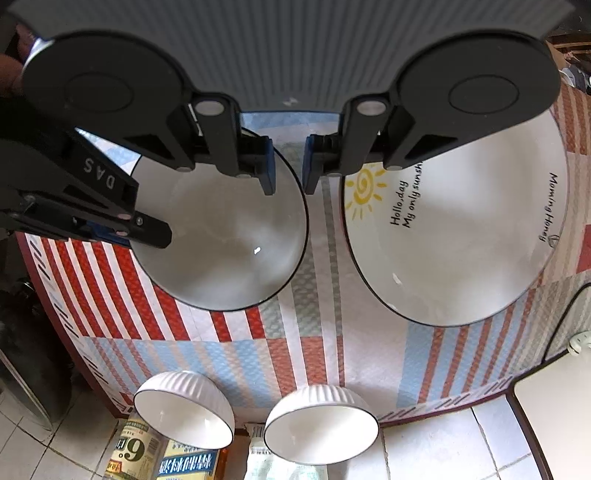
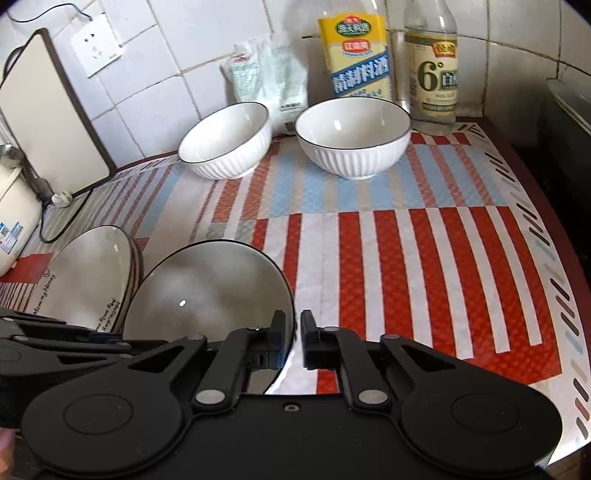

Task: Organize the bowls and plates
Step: 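Carry the bowl to the plate stack and lower it onto the plates, then open both grippers and move toward the bowls by the bottles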

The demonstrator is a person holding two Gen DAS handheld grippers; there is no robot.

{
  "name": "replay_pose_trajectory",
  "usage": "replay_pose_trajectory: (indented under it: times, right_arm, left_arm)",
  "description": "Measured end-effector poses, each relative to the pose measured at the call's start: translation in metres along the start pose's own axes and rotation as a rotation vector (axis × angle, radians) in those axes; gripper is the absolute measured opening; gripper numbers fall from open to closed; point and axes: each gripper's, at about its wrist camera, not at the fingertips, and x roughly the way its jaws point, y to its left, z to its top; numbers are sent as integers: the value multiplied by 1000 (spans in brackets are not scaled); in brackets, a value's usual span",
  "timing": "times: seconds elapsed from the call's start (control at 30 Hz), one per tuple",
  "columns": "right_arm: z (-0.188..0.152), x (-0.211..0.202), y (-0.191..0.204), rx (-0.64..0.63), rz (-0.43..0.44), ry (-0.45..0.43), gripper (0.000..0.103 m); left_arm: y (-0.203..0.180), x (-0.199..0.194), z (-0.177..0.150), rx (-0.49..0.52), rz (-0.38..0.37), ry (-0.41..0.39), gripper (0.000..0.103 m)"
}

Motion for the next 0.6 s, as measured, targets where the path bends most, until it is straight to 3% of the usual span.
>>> replay_pose_trajectory:
  times: [0.17, 0.23, 0.3, 0.47, 0.6]
  right_arm:
    - [5, -23, -7, 0, 38, -28, 23]
    - [6, -34, -9, -29, 28, -47, 39]
    - [8, -44, -9, -73, -2, -65, 47]
    - [16, -70, -7, -206, -24, -98, 57]
    - [22, -91, -9, -273, 8, -110, 62]
  left_arm:
    - [5, -21, 3, 6, -12, -26, 26]
    - [5, -31, 5, 12, -19, -41, 26]
    - [3, -42, 6, 31, -19, -63, 29]
    - [-4, -69, 12, 64, -38, -108, 32]
    - [-12, -93, 13, 108, -75, -141, 32]
